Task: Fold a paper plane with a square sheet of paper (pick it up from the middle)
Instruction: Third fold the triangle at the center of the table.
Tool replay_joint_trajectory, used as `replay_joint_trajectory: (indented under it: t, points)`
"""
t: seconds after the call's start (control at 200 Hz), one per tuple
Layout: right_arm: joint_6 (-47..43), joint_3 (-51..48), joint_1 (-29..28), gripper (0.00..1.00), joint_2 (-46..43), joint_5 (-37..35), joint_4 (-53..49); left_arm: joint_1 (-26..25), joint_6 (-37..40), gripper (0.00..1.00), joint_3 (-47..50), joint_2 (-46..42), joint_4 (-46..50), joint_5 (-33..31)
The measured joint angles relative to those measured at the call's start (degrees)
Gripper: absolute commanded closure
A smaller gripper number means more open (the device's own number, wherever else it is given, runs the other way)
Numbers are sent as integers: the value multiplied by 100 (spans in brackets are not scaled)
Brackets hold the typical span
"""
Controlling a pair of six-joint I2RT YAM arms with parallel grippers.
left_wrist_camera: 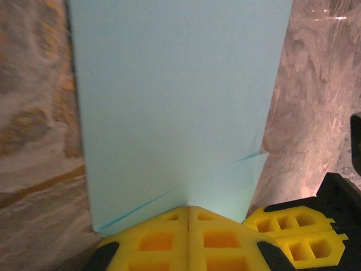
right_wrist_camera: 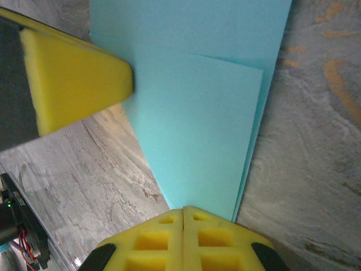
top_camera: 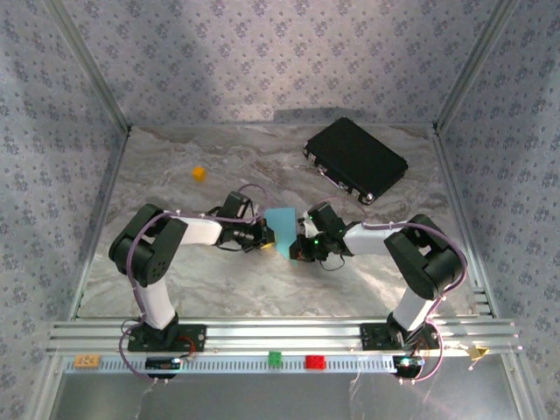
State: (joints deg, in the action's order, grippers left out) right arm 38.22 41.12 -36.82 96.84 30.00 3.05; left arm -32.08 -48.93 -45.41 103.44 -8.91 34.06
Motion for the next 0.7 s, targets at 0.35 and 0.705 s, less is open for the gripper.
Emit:
replay_joint_trajectory:
  t: [0.35, 0.705]
  points:
    - [-2, -11, 0, 100, 0, 0, 24, 328, 197, 100, -66, -4, 249, 50]
    - [-4, -17, 11, 100, 0, 4, 39, 608, 175, 100, 20, -133, 289, -92]
